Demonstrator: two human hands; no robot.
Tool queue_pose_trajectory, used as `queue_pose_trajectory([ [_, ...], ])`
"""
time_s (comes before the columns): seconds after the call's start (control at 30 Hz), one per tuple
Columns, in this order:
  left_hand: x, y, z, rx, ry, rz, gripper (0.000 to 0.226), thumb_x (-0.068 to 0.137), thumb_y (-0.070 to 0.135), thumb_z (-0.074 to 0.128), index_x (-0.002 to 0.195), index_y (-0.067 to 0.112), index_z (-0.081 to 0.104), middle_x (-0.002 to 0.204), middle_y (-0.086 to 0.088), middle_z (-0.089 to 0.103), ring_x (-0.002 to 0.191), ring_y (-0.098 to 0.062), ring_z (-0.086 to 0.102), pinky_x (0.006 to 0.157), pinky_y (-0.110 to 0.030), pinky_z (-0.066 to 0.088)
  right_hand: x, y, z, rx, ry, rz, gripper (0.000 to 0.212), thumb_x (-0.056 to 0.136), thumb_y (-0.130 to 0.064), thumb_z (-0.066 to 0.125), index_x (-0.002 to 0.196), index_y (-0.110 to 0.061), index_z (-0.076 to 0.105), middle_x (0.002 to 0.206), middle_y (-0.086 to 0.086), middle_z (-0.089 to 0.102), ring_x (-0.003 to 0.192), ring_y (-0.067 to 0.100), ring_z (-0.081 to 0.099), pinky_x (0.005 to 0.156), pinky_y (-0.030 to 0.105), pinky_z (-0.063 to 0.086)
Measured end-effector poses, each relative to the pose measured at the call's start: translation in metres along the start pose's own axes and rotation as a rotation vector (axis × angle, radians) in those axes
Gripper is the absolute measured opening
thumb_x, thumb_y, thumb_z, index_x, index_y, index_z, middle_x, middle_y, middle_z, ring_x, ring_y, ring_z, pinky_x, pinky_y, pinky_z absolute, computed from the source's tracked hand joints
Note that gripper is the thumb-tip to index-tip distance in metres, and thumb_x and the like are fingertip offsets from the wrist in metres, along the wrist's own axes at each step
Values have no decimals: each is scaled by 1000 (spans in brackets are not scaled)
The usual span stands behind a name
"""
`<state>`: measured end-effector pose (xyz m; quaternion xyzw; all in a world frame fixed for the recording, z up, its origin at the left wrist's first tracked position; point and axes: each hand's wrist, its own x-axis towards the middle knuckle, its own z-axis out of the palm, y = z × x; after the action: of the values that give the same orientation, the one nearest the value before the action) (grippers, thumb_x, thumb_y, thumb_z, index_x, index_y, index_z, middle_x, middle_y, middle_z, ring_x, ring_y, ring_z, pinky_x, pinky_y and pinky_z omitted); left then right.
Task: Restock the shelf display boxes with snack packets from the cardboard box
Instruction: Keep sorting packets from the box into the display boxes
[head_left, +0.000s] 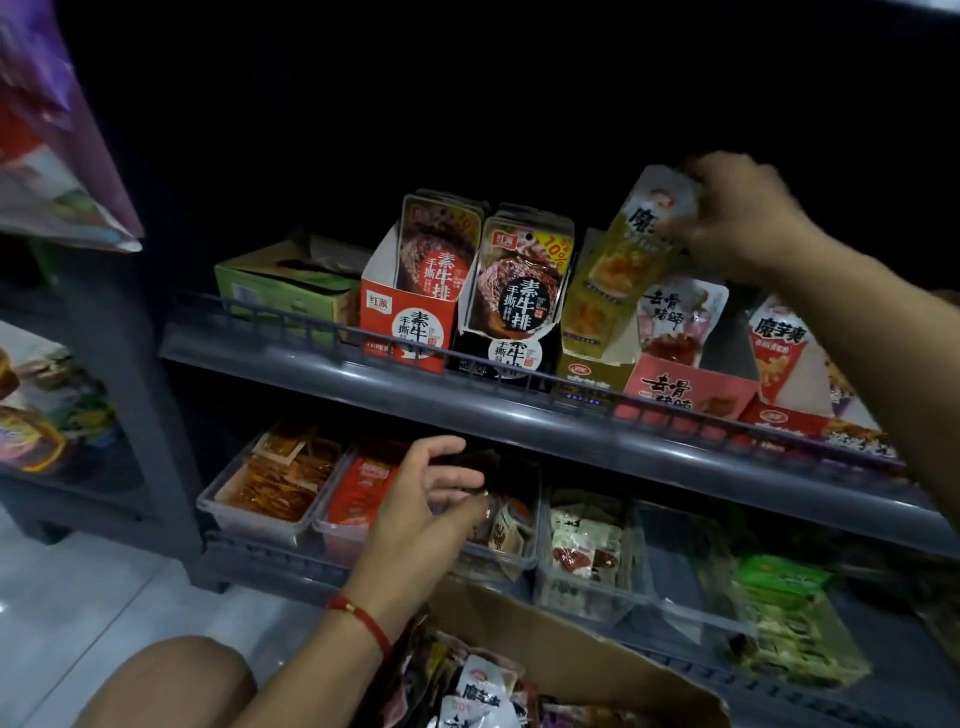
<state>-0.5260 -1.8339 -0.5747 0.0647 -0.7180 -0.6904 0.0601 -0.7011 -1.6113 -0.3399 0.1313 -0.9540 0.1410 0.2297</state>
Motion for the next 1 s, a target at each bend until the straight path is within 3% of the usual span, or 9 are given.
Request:
queue_pose_trajectory([
  [0.1, -2, -1, -3, 0, 4, -24, 47, 90, 9, 72, 119, 42, 54, 106, 7, 73, 103, -17, 68, 94, -48, 57, 20, 1, 33, -31, -116, -14, 59, 92, -19, 73, 145, -15, 49, 141, 12, 57, 124, 33, 59, 90, 33, 48],
  [0.23, -3, 1, -6, 20, -25, -55, 49, 91, 12, 70, 121, 45, 52, 106, 11, 72, 103, -13, 67, 97, -48, 56, 23, 1, 67, -244, -123, -29, 46, 92, -18, 73, 133, -8, 55, 124, 19, 63, 108, 38, 62, 86, 43, 54],
  [0.47, -4, 1, -6, 80, -63, -79, 52, 89, 10, 71, 120, 48, 52, 101, 10, 74, 106, -16, 66, 97, -53, 55, 21, -3, 78, -481, -13, -81, 25, 97, -23, 67, 115, -8, 61, 94, 15, 60, 81, 30, 56, 68, 41, 46],
  [0.67, -5, 5, -1, 129, -81, -86, 49, 91, 13, 71, 122, 45, 51, 100, 12, 72, 102, -7, 66, 96, -45, 57, 16, -5, 84, -582, 99, -97, 20, 95, -15, 69, 111, -4, 64, 94, 20, 64, 85, 38, 63, 64, 41, 39],
  [0.8, -6, 7, 3, 163, -94, -82, 43, 92, 22, 71, 122, 45, 50, 101, 13, 72, 100, -4, 65, 95, -40, 57, 14, -6, 91, -611, 125, -57, 22, 91, -8, 71, 112, -6, 63, 95, 19, 64, 91, 38, 63, 71, 42, 38],
  [0.93, -4, 3, 3, 226, -112, -93, 36, 93, 26, 71, 118, 44, 52, 101, 12, 72, 98, -3, 65, 92, -38, 58, 7, -11, 89, -523, 221, -86, 28, 97, -19, 63, 123, -8, 58, 112, 20, 63, 105, 40, 60, 95, 53, 41],
  [1.0, -4, 0, 3, 331, -151, -97, 30, 94, 26, 68, 115, 43, 53, 102, 11, 71, 96, -3, 65, 91, -36, 57, -7, -15, 80, -449, 293, -149, 34, 100, -27, 55, 129, -9, 55, 120, 19, 61, 113, 39, 56, 98, 53, 38],
])
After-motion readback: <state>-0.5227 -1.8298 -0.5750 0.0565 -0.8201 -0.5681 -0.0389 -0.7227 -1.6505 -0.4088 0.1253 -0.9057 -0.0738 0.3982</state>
